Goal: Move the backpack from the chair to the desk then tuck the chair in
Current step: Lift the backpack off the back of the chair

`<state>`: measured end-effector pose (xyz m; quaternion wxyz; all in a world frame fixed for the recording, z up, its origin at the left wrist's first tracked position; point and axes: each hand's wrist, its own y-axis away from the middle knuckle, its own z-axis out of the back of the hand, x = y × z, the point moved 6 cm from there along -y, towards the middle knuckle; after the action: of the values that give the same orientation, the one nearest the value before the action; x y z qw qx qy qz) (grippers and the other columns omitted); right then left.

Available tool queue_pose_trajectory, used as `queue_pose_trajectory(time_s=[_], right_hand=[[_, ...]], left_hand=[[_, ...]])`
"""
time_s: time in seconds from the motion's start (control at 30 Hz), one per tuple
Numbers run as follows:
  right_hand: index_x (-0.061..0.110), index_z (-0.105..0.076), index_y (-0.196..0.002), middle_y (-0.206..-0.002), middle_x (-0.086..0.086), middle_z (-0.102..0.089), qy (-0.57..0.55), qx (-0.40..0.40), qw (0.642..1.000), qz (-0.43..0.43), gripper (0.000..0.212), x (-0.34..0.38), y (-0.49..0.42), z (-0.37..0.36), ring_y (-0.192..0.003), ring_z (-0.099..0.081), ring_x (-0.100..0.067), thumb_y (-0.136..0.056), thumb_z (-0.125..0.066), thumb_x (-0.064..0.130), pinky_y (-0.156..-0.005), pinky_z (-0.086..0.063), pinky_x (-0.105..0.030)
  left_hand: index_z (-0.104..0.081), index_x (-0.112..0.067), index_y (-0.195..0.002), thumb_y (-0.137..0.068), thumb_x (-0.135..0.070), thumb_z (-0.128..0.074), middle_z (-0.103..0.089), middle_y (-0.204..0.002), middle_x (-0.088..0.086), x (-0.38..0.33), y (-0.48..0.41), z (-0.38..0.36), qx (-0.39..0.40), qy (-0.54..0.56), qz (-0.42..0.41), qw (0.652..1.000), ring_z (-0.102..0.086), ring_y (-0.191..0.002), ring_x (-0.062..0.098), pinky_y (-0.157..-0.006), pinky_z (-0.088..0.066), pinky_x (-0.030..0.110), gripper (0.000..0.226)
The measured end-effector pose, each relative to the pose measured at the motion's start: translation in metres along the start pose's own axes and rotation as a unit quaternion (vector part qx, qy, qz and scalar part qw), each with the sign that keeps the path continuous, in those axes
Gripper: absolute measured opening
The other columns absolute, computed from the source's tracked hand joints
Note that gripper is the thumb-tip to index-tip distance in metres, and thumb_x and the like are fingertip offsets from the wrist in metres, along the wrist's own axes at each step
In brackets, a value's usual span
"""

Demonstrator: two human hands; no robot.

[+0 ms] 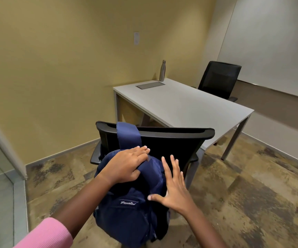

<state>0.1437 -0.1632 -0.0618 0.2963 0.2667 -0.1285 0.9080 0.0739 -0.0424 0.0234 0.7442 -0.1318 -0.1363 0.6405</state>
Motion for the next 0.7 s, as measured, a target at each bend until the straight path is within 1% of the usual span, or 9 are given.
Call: queue_pose_trajectory(time_s=[0.07, 0.17, 0.23, 0.33, 0.43, 0.5, 0.53, 0.6, 0.7], right_hand=[[0.036, 0.019, -0.137, -0.147, 0.01, 0.028, 0.025, -0.018, 0.999, 0.022, 0.122, 0.011, -0.009, -0.002, -0.135, 0.03, -0.014, -0.044, -0.039, 0.089, -0.109, 0.013, -0.041], [0.024, -0.002, -0.144, -0.154, 0.01, -0.004, -0.01, -0.025, 1.0, 0.015, 0.116, 0.02, -0.021, -0.004, -0.143, 0.002, -0.014, -0.057, -0.06, 0.075, -0.116, 0.0, -0.047], [0.016, -0.026, -0.141, -0.147, 0.0, -0.037, -0.046, -0.08, 0.995, 0.025, 0.087, 0.022, -0.024, 0.001, -0.135, -0.032, -0.019, -0.071, -0.07, 0.046, -0.112, -0.022, -0.038], [0.016, -0.057, -0.117, -0.103, -0.01, -0.071, -0.058, -0.161, 0.985, 0.024, 0.044, 0.022, -0.023, 0.015, -0.096, -0.064, -0.032, -0.074, -0.064, 0.021, -0.077, -0.048, -0.037], [0.014, -0.066, -0.103, -0.085, -0.014, -0.074, -0.046, -0.169, 0.984, 0.017, 0.033, 0.023, -0.03, 0.023, -0.08, -0.066, -0.036, -0.072, -0.062, 0.006, -0.066, -0.049, -0.038], [0.012, -0.069, -0.097, -0.081, -0.014, -0.075, -0.057, -0.188, 0.981, 0.012, 0.035, 0.025, -0.034, 0.026, -0.076, -0.067, -0.035, -0.067, -0.063, -0.002, -0.065, -0.049, -0.035], [0.012, -0.07, -0.095, -0.079, -0.013, -0.075, -0.061, -0.201, 0.978, 0.013, 0.036, 0.027, -0.035, 0.028, -0.073, -0.068, -0.034, -0.064, -0.063, -0.005, -0.064, -0.048, -0.034], [0.013, -0.071, -0.092, -0.077, -0.012, -0.075, -0.069, -0.216, 0.974, 0.006, 0.038, 0.028, -0.036, 0.03, -0.071, -0.068, -0.032, -0.062, -0.062, -0.008, -0.064, -0.046, -0.03], [0.015, -0.072, -0.092, -0.076, -0.01, -0.075, -0.077, -0.234, 0.969, -0.016, 0.041, 0.031, -0.039, 0.038, -0.071, -0.068, -0.03, -0.061, -0.061, -0.01, -0.063, -0.045, -0.029]], left_hand=[[-0.065, -0.008, -0.092, -0.061, -0.02, -0.03, -0.068, -0.113, 0.011, -0.002, 0.001, 0.002, 0.004, 0.006, 0.014, 1.0, -0.063, -0.106, 0.025, -0.085, -0.05, 0.04, 0.049], [-0.065, -0.005, -0.094, -0.06, -0.019, -0.029, -0.067, -0.113, 0.014, -0.005, 0.004, 0.005, 0.005, 0.013, 0.033, 0.999, -0.062, -0.107, 0.027, -0.087, -0.049, 0.045, 0.052], [-0.065, -0.003, -0.097, -0.061, -0.019, -0.029, -0.066, -0.115, 0.015, -0.006, 0.005, 0.006, 0.003, 0.026, 0.049, 0.998, -0.061, -0.109, 0.029, -0.091, -0.045, 0.047, 0.053], [-0.063, -0.005, -0.1, -0.064, -0.02, -0.029, -0.065, -0.118, 0.015, -0.009, 0.004, 0.009, -0.008, 0.037, 0.053, 0.998, -0.06, -0.111, 0.029, -0.096, -0.037, 0.043, 0.052], [-0.06, -0.007, -0.102, -0.065, -0.017, -0.035, -0.064, -0.119, 0.013, -0.003, -0.001, 0.018, -0.02, 0.052, 0.07, 0.996, -0.059, -0.111, 0.03, -0.097, -0.04, 0.036, 0.046], [-0.049, -0.007, -0.12, -0.065, -0.014, -0.045, -0.059, -0.119, 0.009, 0.009, -0.007, 0.022, -0.004, 0.124, 0.087, 0.988, -0.052, -0.112, 0.028, -0.099, -0.041, 0.025, 0.056], [-0.037, -0.008, -0.131, -0.067, -0.017, -0.051, -0.051, -0.126, 0.006, 0.017, -0.01, 0.022, 0.018, 0.165, 0.089, 0.982, -0.044, -0.119, 0.023, -0.104, -0.028, 0.016, 0.066], [-0.012, -0.014, -0.143, -0.071, -0.034, -0.062, -0.021, -0.151, 0.002, 0.033, -0.013, 0.02, 0.092, 0.185, 0.097, 0.974, -0.01, -0.138, 0.012, -0.11, 0.003, 0.02, 0.09], [0.006, -0.018, -0.144, -0.068, -0.06, -0.039, 0.004, -0.155, 0.004, 0.059, -0.013, 0.017, 0.162, 0.141, 0.086, 0.973, 0.013, -0.138, 0.009, -0.109, 0.013, 0.027, 0.098]])
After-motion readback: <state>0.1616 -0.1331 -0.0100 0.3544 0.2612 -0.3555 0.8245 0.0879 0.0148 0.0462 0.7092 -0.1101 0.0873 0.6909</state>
